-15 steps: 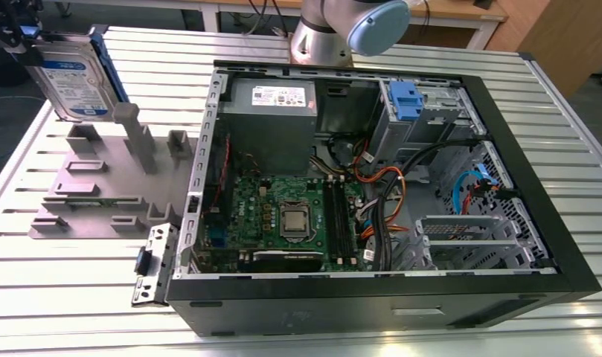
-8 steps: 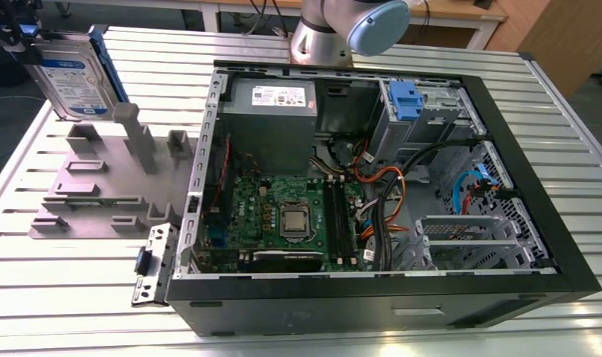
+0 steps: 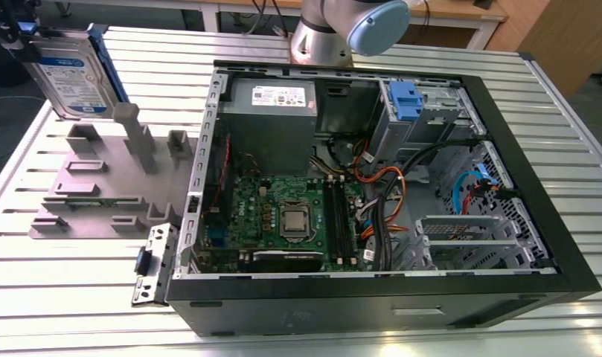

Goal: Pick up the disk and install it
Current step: 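Pick up the disk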

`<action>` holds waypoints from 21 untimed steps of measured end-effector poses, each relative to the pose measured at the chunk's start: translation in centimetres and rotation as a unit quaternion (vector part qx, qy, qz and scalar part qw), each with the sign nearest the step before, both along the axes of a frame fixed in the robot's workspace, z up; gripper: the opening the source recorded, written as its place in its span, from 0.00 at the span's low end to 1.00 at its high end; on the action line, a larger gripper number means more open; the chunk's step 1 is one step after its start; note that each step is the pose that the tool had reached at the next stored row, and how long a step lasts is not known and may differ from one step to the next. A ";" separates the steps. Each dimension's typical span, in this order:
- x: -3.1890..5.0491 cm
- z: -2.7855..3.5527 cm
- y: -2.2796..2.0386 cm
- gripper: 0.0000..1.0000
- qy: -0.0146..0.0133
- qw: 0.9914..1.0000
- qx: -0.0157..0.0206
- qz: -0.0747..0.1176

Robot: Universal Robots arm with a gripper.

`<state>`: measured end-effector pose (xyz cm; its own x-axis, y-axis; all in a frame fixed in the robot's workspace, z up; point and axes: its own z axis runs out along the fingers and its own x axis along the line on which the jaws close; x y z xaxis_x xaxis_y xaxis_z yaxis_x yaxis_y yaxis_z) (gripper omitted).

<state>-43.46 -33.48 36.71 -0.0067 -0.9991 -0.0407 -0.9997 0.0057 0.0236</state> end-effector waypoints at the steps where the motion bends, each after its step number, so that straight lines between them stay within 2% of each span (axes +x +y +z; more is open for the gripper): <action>1: 0.00 0.09 0.00 0.37 0.000 1.000 0.000 0.000; 4: 0.00 0.31 0.00 0.37 0.000 1.000 0.000 0.000; 18: 0.00 0.51 0.00 0.37 0.000 1.000 0.000 0.000; 20: 0.00 0.94 0.00 0.37 0.000 1.000 0.000 0.000; 21: 0.00 0.95 0.00 0.37 0.000 1.000 0.000 0.000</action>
<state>-43.46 -33.48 37.66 -0.0066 -0.9992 -0.0406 -0.9997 0.0057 0.0235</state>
